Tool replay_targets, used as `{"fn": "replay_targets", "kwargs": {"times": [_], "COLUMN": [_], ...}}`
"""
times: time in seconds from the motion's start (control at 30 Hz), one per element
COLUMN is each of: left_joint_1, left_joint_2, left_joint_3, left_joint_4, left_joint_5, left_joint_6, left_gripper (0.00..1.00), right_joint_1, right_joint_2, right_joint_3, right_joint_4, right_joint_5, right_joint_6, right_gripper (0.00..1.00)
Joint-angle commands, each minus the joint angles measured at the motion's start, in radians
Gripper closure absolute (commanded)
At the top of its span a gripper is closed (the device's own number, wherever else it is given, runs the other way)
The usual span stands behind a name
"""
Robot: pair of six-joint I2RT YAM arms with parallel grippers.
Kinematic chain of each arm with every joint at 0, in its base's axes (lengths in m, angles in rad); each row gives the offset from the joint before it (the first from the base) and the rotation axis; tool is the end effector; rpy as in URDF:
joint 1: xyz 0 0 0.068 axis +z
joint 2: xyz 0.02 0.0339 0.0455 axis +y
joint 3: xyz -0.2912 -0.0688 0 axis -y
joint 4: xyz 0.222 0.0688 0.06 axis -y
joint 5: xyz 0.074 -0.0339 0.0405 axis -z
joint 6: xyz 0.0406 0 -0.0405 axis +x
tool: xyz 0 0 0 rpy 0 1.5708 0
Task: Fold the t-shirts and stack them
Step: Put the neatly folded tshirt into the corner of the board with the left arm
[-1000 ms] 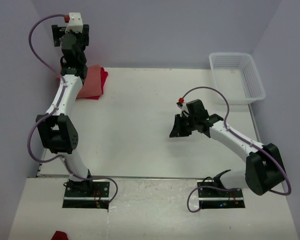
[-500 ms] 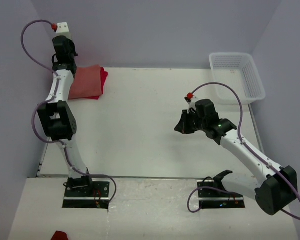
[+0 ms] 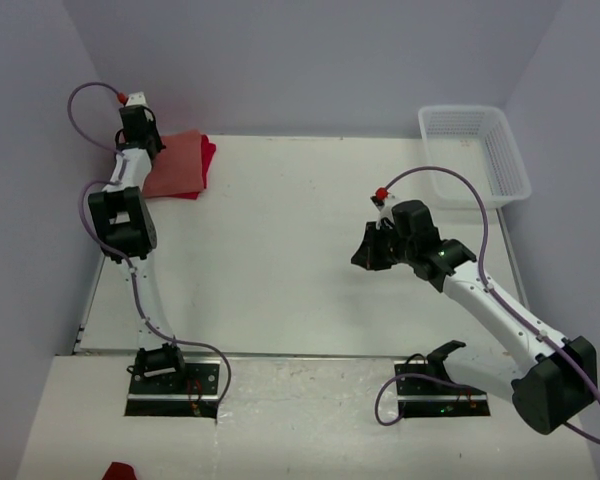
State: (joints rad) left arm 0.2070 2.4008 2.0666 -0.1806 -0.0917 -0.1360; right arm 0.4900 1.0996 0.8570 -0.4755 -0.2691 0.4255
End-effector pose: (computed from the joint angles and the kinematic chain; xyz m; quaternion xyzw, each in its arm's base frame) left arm 0.5511 0.1195 0.2375 -0.1700 0.8463 0.0574 0.5016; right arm 0.1740 0.1050 0.3034 -0.0845 0.9000 0.2907 0.3136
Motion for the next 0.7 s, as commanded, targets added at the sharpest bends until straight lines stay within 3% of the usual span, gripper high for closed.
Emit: {"fn": "replay_targets", "kwargs": {"times": [0.0, 0.37, 0.5, 0.67], "left_joint_1": [0.015, 0.043, 0.06, 0.071], "left_joint_2": [-0.069, -0.13, -0.147, -0.25], "left_joint_3": [-0.045, -0.25, -0.263, -0.376], "left_joint_4": [0.079, 0.246, 0.259, 0.394], "left_joint_5": [-0.026, -0.08, -0.034, 0.039], "left_joint_6": [-0.017, -0.019, -0.01, 0.009], "left_gripper": [1.0, 1.0, 1.0, 1.0], "right_joint_1": [0.004, 0.004, 0.004, 0.004], "right_joint_2": [0.0, 0.025, 0.04, 0.049], "right_joint_3": [-0.016, -0.006, -0.006, -0.004], "right_joint_4": [0.005, -0.012, -0.003, 0.006], "right_joint_5": [0.025, 0.028, 0.015, 0.007], "right_joint_6": [-0.002, 0.004, 0.012, 0.025], "right_gripper": [1.0, 1.0, 1.0, 1.0]}}
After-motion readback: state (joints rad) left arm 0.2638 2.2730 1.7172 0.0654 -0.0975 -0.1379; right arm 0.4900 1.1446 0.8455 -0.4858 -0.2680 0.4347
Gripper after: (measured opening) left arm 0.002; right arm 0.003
